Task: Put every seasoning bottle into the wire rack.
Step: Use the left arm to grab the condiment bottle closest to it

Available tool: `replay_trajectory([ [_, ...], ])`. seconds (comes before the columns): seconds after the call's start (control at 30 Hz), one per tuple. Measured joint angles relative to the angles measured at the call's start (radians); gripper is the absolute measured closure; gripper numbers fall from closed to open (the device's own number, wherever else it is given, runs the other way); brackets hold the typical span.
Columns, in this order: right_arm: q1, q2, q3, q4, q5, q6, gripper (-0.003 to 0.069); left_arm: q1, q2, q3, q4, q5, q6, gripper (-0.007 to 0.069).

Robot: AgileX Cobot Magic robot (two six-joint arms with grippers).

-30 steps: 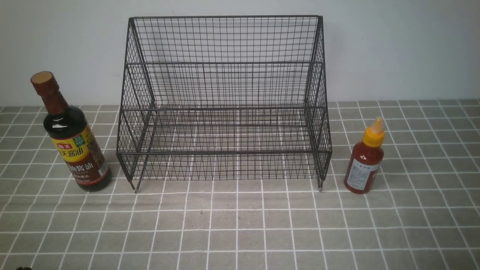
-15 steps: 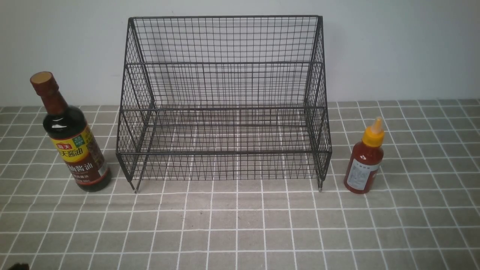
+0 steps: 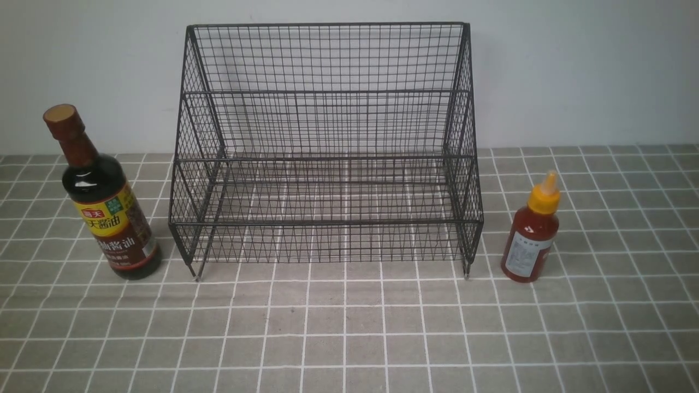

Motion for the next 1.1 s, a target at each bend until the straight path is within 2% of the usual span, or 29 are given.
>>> replay_trajectory([
  [0.17,0.000,0.000,0.000,0.000,0.000,-0.005,0.0672,0.000,0.224,-0.092,0.087,-0.001,-0.008,0.0619],
  [0.3,0.000,0.000,0.000,0.000,0.000,-0.005,0.0672,0.000,0.385,-0.182,0.091,0.000,-0.006,0.0566],
  [0.43,0.000,0.000,0.000,0.000,0.000,-0.005,0.0672,0.000,0.518,-0.249,0.093,0.001,0.007,0.0482],
  [0.53,0.000,0.000,0.000,0.000,0.000,-0.006,0.0672,0.000,0.686,-0.344,0.091,-0.006,0.019,0.0310],
  [0.57,0.000,0.000,0.000,0.000,0.000,-0.006,0.0672,0.000,0.704,-0.354,0.090,-0.007,0.019,0.0300],
  [0.63,0.000,0.000,0.000,0.000,0.000,-0.006,0.0672,0.000,0.798,-0.406,0.080,-0.028,0.021,0.0193],
  [0.77,0.000,0.000,0.000,0.000,0.000,-0.006,0.0672,0.000,0.966,-0.489,0.044,-0.109,0.028,0.0067],
  [0.93,0.000,0.000,0.000,0.000,0.000,-0.006,0.0672,0.000,1.124,-0.555,0.020,-0.191,0.103,0.0032],
  [1.1,0.000,0.000,0.000,0.000,0.000,-0.006,0.0672,0.000,1.279,-0.617,-0.083,-0.250,0.158,0.0033],
])
